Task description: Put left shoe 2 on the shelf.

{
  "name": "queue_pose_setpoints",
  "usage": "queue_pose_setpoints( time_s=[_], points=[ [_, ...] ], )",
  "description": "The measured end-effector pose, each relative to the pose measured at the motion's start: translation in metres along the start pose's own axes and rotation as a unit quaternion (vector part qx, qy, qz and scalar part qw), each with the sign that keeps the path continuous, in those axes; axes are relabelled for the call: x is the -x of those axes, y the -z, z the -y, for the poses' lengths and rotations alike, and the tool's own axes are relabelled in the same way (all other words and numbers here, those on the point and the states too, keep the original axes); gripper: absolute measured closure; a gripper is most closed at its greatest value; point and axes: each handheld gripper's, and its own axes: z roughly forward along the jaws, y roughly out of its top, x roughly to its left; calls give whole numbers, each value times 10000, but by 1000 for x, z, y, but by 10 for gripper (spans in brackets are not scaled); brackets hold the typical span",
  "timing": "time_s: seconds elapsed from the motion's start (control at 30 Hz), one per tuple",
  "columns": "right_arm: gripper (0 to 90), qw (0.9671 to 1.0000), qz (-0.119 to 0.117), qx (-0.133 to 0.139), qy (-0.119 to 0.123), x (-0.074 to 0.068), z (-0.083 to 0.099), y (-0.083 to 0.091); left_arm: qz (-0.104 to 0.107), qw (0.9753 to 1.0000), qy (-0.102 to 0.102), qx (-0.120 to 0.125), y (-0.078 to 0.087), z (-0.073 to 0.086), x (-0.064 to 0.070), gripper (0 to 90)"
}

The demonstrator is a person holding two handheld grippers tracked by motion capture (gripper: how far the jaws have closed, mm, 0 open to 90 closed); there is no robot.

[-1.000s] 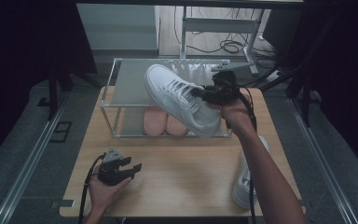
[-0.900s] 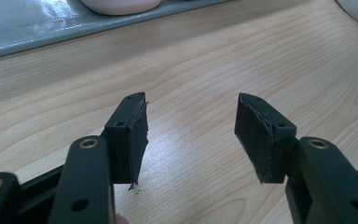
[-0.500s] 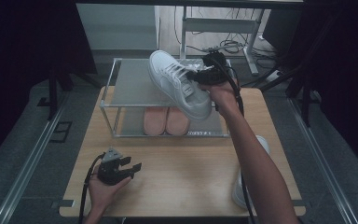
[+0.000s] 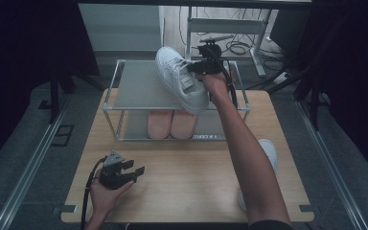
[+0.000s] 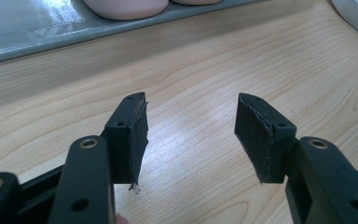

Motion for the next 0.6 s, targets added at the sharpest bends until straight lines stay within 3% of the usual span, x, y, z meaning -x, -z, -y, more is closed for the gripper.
queue_pose_setpoints(
  time_s=[0.2,0.6],
  points=[
    [804,9996,163,-48,-230,2,-9,-22,-12,10000,27,42,2,-1,-2,446],
    [786,9976,230,-120,-634,7,-19,-54,-32,10000,26,49,2,-1,-6,446]
  ],
)
